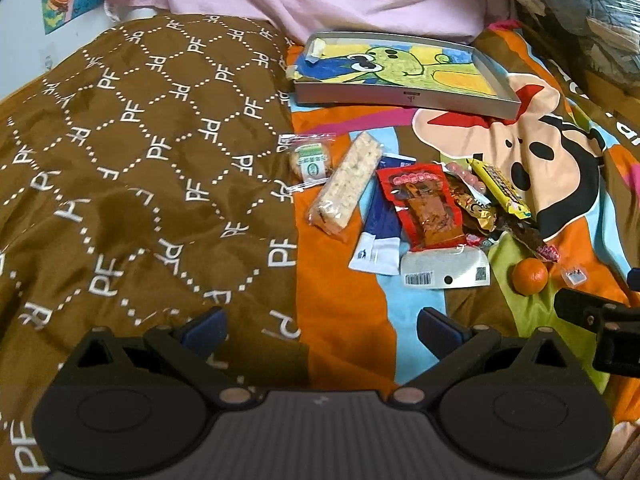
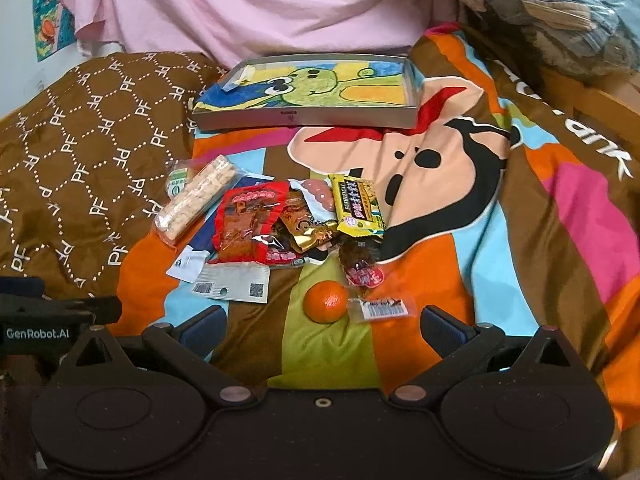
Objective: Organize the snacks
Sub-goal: 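Lower the right gripper onto the orange mandarin while the left gripper approaches the red packet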
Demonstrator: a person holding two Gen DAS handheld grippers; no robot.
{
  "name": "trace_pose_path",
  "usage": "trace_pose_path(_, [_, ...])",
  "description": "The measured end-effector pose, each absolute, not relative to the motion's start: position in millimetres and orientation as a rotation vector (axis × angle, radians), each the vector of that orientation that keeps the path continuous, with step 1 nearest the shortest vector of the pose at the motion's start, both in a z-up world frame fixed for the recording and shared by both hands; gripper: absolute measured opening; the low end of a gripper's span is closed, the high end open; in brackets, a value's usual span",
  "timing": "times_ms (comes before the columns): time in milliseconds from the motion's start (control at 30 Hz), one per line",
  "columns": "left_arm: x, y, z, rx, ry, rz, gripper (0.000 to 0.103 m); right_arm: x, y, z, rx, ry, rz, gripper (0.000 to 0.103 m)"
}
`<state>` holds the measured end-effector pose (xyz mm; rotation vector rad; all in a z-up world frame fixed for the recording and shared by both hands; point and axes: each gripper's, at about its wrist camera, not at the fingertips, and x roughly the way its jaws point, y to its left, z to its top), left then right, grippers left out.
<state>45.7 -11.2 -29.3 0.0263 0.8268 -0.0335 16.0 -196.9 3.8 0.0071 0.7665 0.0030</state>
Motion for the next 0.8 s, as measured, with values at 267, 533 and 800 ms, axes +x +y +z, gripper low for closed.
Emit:
trace_pose_path(267, [68.4, -24.4, -36.5, 0.025, 0.846, -0.092, 0.103, 41.3, -219.3, 4.9, -0.042, 0.76, 0.114, 0.102])
trace_pose_path(533, [93.4, -38.4, -49.8, 0.035, 0.868, -0.154, 0.103, 70.2, -235.4, -10.3, -0.062, 0.791, 0.193, 0.102])
trace_pose_path(800, [124.5, -47.6, -50.1, 0.036, 0.861, -0.19, 0.103, 63.9, -217.1, -27.8, -0.213, 0.782, 0.268, 0.099])
